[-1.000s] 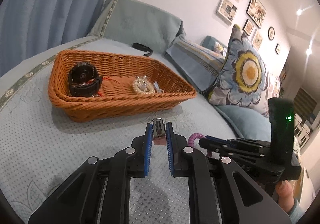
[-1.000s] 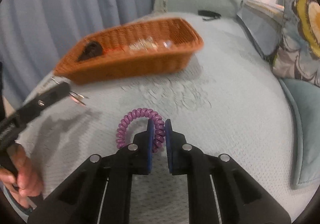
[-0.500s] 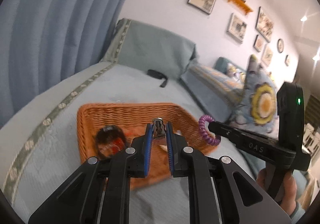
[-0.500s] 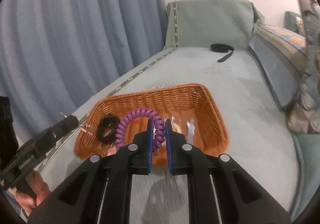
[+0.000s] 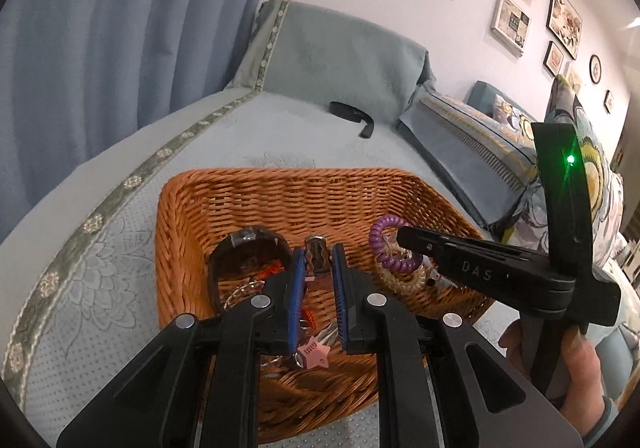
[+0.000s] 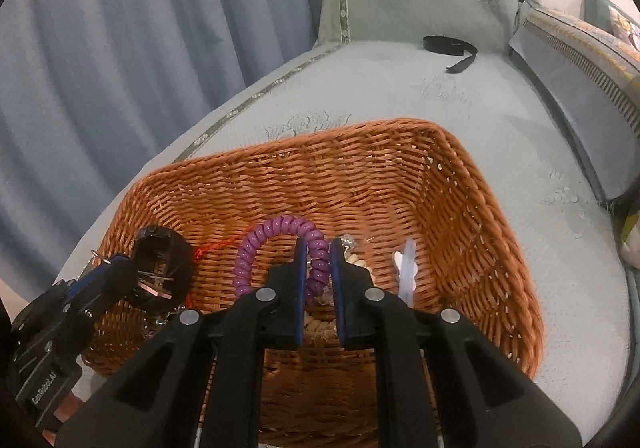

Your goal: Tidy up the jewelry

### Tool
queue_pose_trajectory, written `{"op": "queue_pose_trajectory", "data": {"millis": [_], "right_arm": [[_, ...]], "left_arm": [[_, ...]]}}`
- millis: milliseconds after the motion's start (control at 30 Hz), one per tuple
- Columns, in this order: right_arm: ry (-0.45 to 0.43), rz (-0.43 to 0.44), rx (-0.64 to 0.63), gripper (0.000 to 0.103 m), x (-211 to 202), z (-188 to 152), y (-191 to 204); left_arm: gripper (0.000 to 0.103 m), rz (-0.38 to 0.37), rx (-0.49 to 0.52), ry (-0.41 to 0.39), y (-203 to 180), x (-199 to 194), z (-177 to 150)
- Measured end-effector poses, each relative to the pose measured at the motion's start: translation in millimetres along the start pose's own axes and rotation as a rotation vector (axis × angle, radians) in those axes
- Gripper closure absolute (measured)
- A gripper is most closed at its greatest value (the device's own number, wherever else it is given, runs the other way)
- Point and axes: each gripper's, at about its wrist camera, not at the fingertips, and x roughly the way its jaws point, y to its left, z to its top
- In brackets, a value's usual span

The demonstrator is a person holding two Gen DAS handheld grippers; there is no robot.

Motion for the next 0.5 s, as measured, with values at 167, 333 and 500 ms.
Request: {"op": "queue_pose_trajectory", "data": {"millis": [167,333,500], "right_arm": [[-0.020,-0.008,0.000,0.068,-10.0,1.1,0.8],[-0.108,-0.037,-0.031,0.039,-49.9,-10.2,8.4],[-0.221,-0.075,-0.026,0.021,-109.8,-49.5,14.6]], "left_arm": [[0.070,-0.005,-0.006,-0.022,2.2,-7.3,-2.7],[0.044,0.008,-0.032,-0.085,-0.4,-39.2,-10.7],[0.026,0.174,0.041,-0.170,-22.9,-90.7,-45.5]]}}
